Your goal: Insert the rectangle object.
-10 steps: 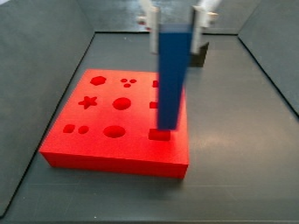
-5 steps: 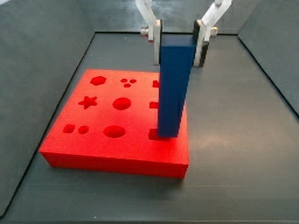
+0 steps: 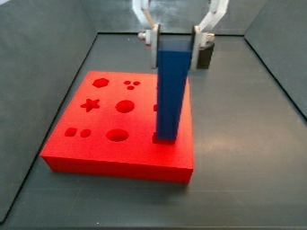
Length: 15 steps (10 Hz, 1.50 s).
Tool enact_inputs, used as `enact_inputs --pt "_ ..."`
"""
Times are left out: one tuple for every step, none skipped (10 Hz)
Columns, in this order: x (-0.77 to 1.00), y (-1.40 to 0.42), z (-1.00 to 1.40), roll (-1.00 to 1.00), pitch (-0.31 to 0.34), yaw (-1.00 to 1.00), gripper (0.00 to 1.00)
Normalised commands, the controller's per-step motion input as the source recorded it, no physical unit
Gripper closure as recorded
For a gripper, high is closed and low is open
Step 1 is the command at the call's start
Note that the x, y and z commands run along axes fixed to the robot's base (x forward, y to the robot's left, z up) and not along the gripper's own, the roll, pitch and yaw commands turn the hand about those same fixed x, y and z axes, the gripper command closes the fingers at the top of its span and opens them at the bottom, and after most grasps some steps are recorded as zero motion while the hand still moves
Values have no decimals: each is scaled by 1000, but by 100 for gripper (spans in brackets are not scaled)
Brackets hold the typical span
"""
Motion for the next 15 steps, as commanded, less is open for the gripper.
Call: enact_inputs --pt "0 0 0 -6 0 0 100" --pt "14 -63 -43 0 0 0 100" --pt "83 -154 -89 0 0 0 100" --pt "37 -163 -117 0 0 0 100" --pt "0 -49 -94 0 0 0 100" --pt "0 0 -163 0 0 0 100" --pt "0 51 -217 0 0 0 100" --pt "-60 157 -143 0 0 0 100" --pt "-66 183 -109 -20 0 0 100" --pt "-37 154 -111 -29 0 0 100" --pt "-6 131 -77 -40 0 0 100" --pt "0 89 -77 -46 0 0 100" --pt "-6 43 -97 -50 0 0 100" --pt "0 37 -94 -43 0 0 100" --pt "0 40 -49 -13 0 0 100"
